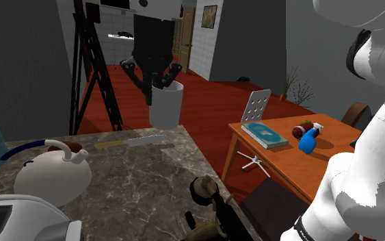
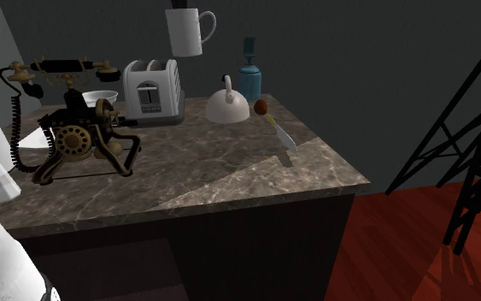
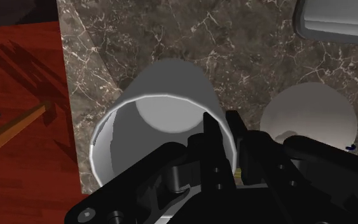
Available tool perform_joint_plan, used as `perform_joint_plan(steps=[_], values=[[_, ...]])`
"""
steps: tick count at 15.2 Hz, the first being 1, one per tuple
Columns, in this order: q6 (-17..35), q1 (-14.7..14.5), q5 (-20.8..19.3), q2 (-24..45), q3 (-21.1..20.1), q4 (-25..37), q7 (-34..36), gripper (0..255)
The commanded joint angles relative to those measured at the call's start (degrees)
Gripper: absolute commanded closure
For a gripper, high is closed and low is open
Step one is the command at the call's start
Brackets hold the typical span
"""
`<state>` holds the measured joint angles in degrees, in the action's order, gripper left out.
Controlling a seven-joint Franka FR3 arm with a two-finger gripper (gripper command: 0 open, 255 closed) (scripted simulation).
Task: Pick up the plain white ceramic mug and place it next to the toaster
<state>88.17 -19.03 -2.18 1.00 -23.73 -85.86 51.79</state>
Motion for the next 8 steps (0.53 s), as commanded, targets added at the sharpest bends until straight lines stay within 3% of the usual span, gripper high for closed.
perform_joint_plan(steps=[1, 8], values=[[-0.04, -1.25, -0.02, -0.16, -1.2, -0.19, 2.56, 255], [-1.65, -7.22, -2.72, 4.66, -6.36, 5.2, 13.31, 255]])
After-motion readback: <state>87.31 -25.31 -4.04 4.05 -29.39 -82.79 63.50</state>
